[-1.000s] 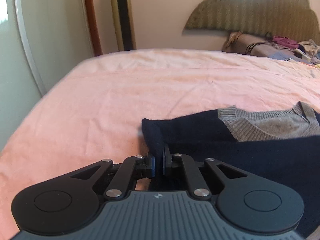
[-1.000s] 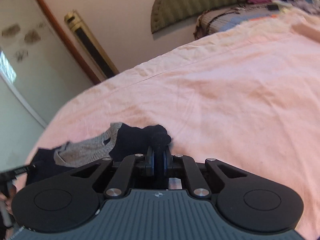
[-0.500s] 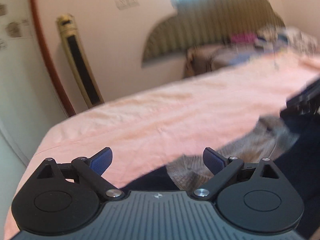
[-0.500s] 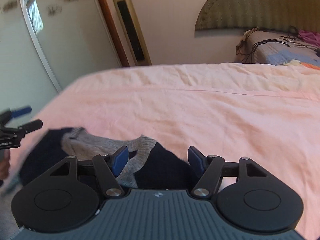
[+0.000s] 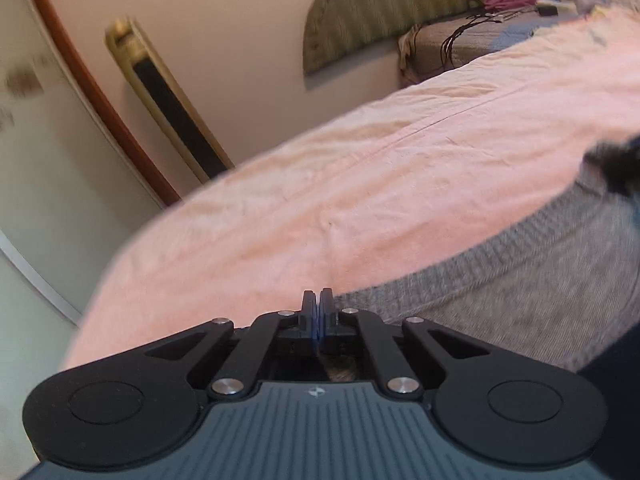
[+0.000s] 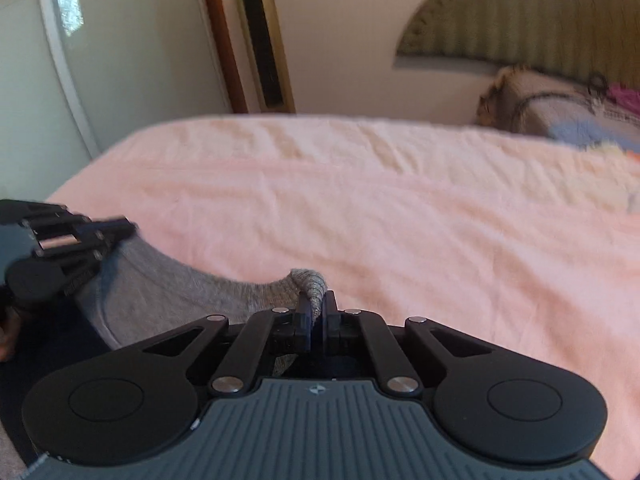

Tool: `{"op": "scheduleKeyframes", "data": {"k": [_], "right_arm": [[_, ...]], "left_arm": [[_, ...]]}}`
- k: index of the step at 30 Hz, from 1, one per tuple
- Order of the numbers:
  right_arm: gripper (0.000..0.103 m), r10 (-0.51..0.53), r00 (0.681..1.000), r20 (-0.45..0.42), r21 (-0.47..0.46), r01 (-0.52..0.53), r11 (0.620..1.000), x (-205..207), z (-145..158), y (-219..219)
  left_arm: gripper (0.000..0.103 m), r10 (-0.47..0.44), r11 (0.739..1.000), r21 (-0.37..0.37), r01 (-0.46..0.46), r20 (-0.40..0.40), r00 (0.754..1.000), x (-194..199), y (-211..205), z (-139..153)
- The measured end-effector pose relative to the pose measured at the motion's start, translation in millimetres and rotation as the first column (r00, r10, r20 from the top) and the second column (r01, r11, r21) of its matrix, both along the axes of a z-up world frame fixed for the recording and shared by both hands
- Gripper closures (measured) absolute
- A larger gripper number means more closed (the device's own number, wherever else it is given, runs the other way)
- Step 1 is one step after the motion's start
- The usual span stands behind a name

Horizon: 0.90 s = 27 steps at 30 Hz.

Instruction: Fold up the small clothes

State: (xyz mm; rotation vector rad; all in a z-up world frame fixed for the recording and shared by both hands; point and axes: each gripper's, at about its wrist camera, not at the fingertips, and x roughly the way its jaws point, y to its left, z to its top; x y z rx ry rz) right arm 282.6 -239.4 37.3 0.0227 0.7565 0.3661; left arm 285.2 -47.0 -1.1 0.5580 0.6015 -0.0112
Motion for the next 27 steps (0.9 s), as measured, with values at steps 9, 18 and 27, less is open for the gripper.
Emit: {"op": "scheduleKeyframes", "data": {"k": [9,18,27], "right_arm": [[0.032,-0.011,0.997,0.081,0.197,-0.005,0.980,-138.8,53.7,-20.4],[0.012,0.128,0.991,0.044,-0.076,-0.124,0.989,-281.2,11.4,26.8],[0.006,-0.030,0.994,-0.106,0.361,0.067,0.930,-354.5,42.5,-68.1]], "left_arm": [[0.057,-0.126,0.889,-0.449,0.093,-0.043,0.991,-165.2,48.7,66.2],[0.026,-0.166,0.901,-0.425,0.088,-0.151,0.975,-305.0,54.8,24.7],[0.026,0.177,0.666,-0.691,-0.282,-0.222,0.959,-382.9,170.4,29.4]]}}
